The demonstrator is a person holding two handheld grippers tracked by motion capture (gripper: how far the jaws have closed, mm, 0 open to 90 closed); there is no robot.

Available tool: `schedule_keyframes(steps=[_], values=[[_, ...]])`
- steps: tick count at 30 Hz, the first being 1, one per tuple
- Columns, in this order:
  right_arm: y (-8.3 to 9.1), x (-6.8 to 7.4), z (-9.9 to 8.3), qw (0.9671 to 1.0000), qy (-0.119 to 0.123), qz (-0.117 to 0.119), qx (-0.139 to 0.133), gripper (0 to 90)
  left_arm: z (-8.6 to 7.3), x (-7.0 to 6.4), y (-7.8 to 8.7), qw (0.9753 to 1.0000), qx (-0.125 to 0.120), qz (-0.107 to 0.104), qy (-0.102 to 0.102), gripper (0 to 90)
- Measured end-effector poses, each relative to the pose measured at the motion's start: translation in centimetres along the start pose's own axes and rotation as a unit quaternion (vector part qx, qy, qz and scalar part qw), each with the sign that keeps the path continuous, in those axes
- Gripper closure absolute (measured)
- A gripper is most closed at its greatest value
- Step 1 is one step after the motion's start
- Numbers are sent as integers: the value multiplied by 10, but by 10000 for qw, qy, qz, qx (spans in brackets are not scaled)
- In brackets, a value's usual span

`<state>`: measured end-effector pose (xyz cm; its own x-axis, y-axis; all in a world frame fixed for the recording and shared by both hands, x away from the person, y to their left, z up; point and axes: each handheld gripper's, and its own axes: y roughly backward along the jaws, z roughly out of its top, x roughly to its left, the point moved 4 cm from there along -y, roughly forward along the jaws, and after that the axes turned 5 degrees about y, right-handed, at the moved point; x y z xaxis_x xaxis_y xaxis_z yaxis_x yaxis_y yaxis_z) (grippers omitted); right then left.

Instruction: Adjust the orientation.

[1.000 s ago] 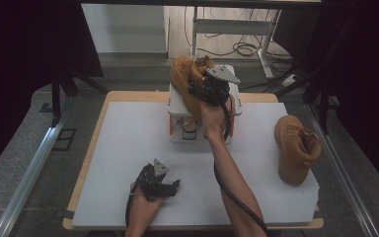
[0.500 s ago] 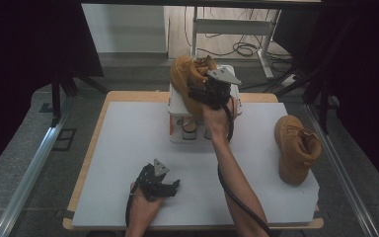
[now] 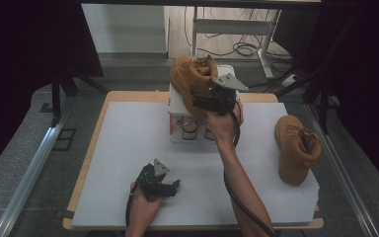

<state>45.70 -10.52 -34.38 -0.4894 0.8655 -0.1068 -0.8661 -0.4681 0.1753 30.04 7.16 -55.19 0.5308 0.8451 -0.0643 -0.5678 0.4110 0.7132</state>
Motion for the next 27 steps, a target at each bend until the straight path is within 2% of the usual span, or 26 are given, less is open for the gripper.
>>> schedule_keyframes(steps=[4,13,20,27], values=[[8,0,-1,9999,45,102,-42,97,0,0,0,10000,-9,-7,4,156],[21,2,-9,9997,98,209,105,142,0,0,0,10000,-3,-13,9,155],[30,4,-19,9991,127,309,252,211,0,0,0,10000,-1,-14,9,155],[41,3,-29,9984,193,398,351,320,0,0,0,10000,-3,-17,14,155]])
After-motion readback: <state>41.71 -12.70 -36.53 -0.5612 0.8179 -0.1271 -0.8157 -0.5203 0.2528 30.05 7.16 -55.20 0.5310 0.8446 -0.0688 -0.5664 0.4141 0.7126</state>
